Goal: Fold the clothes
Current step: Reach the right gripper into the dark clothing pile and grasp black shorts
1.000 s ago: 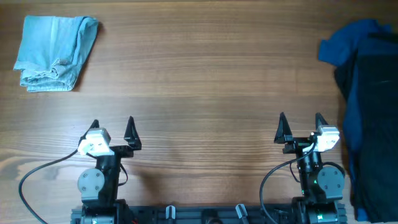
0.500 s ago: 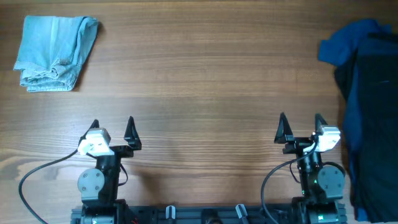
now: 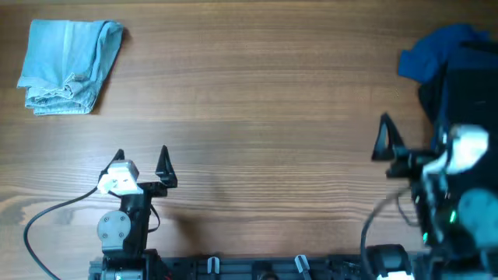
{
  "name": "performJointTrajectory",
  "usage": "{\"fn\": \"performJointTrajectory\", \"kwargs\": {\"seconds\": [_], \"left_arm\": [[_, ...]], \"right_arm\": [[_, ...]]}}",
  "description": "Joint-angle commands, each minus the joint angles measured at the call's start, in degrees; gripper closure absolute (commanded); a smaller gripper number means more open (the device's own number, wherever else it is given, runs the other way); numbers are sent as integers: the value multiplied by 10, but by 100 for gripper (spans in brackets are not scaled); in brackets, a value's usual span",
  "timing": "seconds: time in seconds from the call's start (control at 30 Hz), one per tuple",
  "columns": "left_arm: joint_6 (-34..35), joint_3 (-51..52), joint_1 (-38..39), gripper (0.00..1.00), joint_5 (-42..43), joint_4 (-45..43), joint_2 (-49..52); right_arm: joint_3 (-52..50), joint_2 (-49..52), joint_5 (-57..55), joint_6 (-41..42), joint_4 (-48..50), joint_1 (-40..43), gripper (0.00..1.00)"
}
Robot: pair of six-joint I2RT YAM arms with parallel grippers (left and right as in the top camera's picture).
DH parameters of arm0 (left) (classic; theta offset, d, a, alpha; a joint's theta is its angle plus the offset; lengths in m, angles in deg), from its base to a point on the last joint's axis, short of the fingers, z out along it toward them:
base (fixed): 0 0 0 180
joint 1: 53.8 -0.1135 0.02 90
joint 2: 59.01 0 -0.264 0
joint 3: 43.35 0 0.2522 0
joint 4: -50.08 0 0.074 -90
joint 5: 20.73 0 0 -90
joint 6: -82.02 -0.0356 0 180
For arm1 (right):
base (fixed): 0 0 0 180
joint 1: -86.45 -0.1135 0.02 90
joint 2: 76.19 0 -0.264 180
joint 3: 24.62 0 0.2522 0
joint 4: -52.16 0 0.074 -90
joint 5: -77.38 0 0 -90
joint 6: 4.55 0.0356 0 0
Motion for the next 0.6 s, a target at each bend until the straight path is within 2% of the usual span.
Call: {"fn": "performJointTrajectory", "kwargs": {"seconds": [0.0,0.17,0.3,0.43,0.57], "left_arm": [[-11,2,-4,0,9,2,-4],[-11,3,-4,0,9,2,-4],[-11,3,-4,0,9,2,-4],[-11,2,-4,0,9,2,-4],[-11,2,-4,0,9,2,-4]], "right_arm": [[141,162,-38,-56,-73,4,0],[374,413,-55,-85,-238,56,0],[517,592,-54,-114,-313,132,0],[572,725,-54,-197,-303,210,0],[572,774,-54,-215,-294,242,0]]}}
